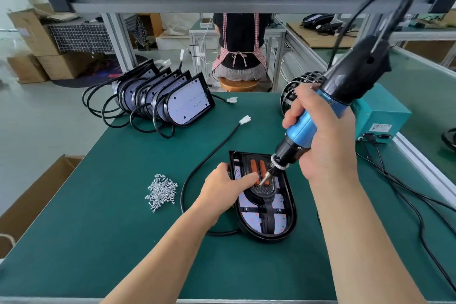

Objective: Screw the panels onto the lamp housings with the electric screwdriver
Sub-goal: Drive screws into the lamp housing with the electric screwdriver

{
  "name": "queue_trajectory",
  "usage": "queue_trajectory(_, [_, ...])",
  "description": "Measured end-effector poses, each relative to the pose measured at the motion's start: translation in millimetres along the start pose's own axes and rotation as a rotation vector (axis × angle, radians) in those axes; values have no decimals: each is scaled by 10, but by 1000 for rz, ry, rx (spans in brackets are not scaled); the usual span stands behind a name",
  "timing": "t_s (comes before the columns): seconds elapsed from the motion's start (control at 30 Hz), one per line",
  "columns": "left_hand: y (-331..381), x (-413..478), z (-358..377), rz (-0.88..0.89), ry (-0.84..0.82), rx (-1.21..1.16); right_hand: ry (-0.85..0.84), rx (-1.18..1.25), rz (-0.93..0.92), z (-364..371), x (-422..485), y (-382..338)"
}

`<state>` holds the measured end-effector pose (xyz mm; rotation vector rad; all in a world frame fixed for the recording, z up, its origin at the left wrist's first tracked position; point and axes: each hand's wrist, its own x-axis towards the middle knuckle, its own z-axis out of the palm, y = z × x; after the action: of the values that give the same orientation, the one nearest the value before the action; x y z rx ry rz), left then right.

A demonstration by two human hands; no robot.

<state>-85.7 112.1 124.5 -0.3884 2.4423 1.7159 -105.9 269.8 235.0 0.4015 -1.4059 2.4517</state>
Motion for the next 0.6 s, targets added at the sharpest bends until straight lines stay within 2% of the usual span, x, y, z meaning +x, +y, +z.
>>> queue_trajectory(0.13, [-21,-54,-174,44,26,209,299,18,-11,-38,-115,69])
queue_trajectory(0.3, [-88,-26,-854,102,327,229,452,98,2,-121,-162,83])
queue_trajectory(0.37, [-151,-58,-1177,88,265,292,467,105,0,-144,-179,74])
queue_trajectory(0.47, [-210,-182,-1414,85,48,492,489,106,-5,-161,-199,70])
queue_trajectory(0.6, [-263,-253,-1327,177,16,733,501,100,5,-131,-224,90])
